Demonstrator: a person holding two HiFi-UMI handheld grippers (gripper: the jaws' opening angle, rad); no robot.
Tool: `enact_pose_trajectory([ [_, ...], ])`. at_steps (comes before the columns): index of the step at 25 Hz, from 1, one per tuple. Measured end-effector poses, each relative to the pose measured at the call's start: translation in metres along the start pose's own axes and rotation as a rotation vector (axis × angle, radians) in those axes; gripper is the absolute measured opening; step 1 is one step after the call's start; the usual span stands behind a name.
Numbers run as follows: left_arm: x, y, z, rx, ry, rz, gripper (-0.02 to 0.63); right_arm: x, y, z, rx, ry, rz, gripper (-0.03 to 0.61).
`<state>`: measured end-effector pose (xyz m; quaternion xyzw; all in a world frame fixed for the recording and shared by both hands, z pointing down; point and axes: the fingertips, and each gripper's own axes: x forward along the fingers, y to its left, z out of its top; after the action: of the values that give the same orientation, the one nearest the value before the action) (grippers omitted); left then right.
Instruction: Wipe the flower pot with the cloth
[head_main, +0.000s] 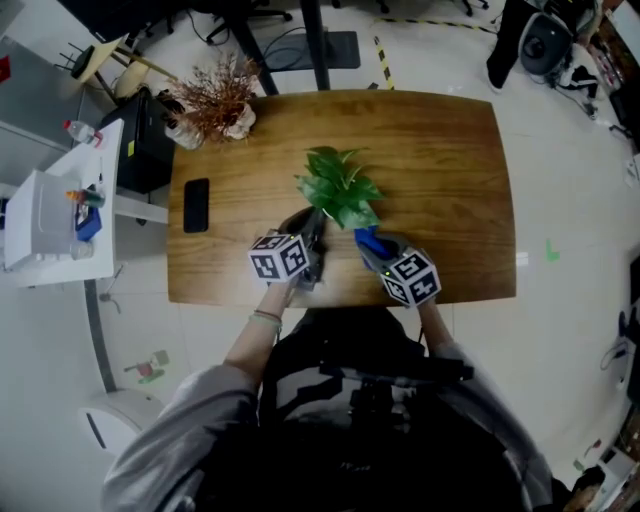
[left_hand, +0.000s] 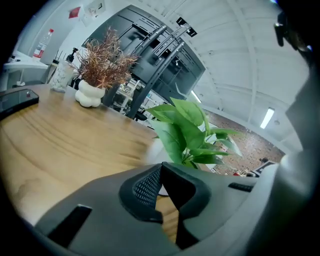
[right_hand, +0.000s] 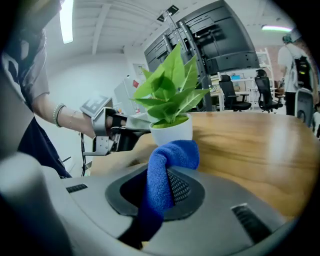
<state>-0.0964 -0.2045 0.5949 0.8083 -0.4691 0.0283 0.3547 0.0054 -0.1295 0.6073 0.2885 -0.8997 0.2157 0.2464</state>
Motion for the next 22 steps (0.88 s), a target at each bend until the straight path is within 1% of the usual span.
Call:
enact_pose_trajectory([
  [2,-0.006,-0.007,-0.01,-0.007,0.011,-0.017,0.006,-0.012,-0.017,0.006,0.006,-0.023,-0.041,0.06],
  [5,-0.011,-0.014,-0.029,-0.012,0.035,-0.025,0.006,-0.019,-0.042,0.023,-0.026,-0.049,-0.078,0.06],
  [8,-0.013,-0.019,-0.043,-0.032,0.064,-0.039,0.006,-0.017,-0.056,0.05,-0.078,-0.081,-0.068,0.06],
  [10,-0.011,-0.022,-0.044,-0.028,0.074,-0.052,0.006,-0.013,-0.059,0.064,-0.111,-0.096,-0.039,0.06],
  [13,-0.008,-0.02,-0.034,-0.005,0.064,-0.057,0.006,-0.005,-0.054,0.065,-0.131,-0.071,0.009,0.06],
  [16,-0.004,-0.01,-0.018,0.005,0.043,-0.046,0.006,0.001,-0.043,0.053,-0.13,-0.034,0.022,0.06],
  [22,0.007,0.018,0.014,0.041,0.017,-0.012,0.006,0.024,-0.019,0.032,-0.105,0.006,0.063,0.06],
])
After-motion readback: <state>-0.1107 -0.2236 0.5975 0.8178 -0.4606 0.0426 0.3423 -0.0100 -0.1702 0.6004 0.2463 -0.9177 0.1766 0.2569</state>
